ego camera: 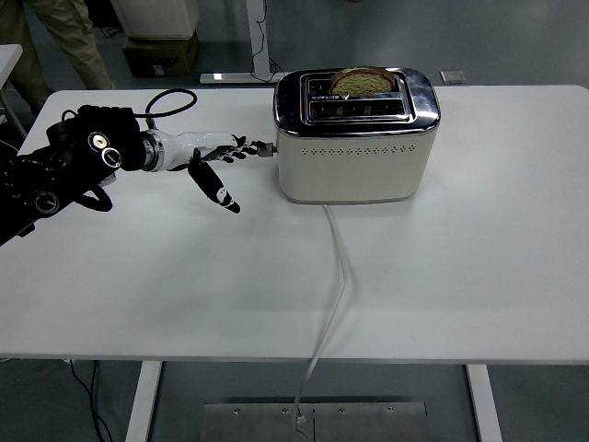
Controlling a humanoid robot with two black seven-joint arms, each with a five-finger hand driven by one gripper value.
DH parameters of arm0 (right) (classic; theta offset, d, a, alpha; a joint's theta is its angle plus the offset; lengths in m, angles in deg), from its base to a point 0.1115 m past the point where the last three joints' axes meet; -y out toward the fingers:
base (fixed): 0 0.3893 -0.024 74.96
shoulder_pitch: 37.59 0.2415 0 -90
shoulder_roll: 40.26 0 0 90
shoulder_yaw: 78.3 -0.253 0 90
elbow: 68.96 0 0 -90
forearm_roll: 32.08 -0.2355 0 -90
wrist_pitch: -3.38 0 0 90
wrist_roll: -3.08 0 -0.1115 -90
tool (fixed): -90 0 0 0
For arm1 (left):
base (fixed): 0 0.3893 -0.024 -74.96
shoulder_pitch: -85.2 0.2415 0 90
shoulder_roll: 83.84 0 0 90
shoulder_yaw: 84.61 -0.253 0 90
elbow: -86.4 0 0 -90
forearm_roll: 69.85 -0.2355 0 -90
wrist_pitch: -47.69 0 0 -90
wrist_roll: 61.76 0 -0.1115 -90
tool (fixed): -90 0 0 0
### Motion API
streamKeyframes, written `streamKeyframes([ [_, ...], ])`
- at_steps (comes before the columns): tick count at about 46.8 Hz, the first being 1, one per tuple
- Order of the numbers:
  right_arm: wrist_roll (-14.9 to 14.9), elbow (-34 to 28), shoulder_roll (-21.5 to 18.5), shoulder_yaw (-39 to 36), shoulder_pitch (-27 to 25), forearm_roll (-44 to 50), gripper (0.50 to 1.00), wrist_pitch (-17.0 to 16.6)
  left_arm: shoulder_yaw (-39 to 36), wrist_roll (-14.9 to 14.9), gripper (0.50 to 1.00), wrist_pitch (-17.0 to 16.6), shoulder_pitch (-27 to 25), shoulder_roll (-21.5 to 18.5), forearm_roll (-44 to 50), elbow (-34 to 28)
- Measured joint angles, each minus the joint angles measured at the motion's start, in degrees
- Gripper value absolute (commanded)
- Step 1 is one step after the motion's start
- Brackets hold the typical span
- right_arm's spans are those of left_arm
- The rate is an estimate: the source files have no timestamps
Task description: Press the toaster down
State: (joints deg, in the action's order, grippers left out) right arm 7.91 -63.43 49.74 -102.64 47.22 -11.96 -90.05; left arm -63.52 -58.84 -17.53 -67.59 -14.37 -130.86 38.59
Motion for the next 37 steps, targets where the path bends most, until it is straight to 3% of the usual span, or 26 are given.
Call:
streamKeyframes([
  [37, 0.0, 0.0, 0.0, 0.0, -0.18, -0.06, 1.0, 0.02, 0.01, -0.04, 1.0, -1.22, 3.39, 0.18, 0.03, 0.09],
])
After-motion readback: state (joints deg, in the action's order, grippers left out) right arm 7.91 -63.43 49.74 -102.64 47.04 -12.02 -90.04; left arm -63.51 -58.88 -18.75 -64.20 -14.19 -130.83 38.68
